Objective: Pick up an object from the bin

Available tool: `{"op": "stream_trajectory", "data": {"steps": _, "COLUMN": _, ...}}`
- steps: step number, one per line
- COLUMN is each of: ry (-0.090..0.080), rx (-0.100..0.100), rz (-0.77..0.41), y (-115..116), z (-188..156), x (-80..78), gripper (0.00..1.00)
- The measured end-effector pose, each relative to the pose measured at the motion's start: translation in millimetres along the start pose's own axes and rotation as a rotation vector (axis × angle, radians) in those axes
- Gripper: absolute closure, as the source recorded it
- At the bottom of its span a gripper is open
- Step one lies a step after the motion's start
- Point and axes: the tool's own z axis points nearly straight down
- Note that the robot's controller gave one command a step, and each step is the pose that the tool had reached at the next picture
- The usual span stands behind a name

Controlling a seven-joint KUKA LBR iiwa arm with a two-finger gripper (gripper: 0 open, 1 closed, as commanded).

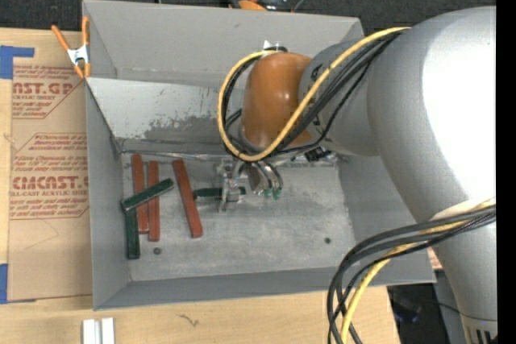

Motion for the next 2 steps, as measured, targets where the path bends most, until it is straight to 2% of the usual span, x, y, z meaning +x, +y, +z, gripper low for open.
{"op": "stream_trajectory", "data": {"steps": 1, "ry": -0.002, "rx": 0.001, "rz": -0.165, "y": -13, "z": -83, "x": 61.4, "gripper": 1.00}}
{"op": "stream_trajectory", "data": {"steps": 2, "ry": -0.010, "rx": 0.001, "rz": -0.130, "y": -20, "z": -157, "x": 45.8, "gripper": 1.00}}
